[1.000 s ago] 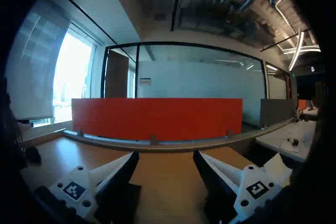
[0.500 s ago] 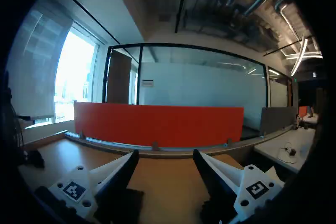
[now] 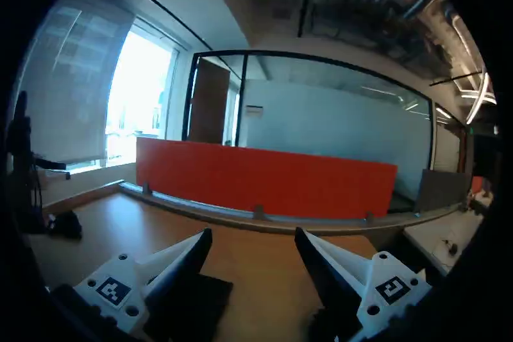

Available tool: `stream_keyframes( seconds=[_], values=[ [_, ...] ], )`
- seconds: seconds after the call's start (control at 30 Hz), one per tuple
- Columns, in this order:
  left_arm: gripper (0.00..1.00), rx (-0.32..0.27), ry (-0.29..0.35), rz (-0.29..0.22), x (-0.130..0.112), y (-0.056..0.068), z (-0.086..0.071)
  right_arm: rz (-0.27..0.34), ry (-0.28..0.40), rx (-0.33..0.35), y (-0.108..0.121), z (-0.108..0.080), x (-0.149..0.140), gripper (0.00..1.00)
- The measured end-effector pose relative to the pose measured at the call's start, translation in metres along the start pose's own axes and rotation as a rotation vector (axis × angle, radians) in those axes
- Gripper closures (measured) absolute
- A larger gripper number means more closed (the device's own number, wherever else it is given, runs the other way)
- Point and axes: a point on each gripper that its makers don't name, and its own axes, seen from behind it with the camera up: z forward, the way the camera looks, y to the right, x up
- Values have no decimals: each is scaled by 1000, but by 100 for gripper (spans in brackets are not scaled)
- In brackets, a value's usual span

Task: Fold towel

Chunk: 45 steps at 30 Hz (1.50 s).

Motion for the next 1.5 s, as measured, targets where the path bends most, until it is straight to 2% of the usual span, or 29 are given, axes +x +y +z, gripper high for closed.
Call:
stream_keyframes(
  seconds=[0.17, 0.37, 0.67, 1.1, 1.37, 1.5],
  values=[
    [6, -74, -33, 18, -1, 14, -1, -62, -57, 73, -15, 1, -4, 0],
    [6, -125, -70, 44, -7, 23, 0, -106, -112, 146, -33, 2, -11, 0],
    [6, -163, -119, 58, -25, 31, 1, -108, -169, 198, -46, 3, -27, 0],
    [6, -220, -221, 78, -71, 46, 12, -111, -290, 271, -61, 5, -74, 0],
    [6, -236, -289, 90, -116, 56, 18, -83, -341, 296, -71, 5, -109, 0],
    [6, -247, -325, 89, -140, 63, 18, -94, -369, 303, -75, 4, -129, 0]
  ],
)
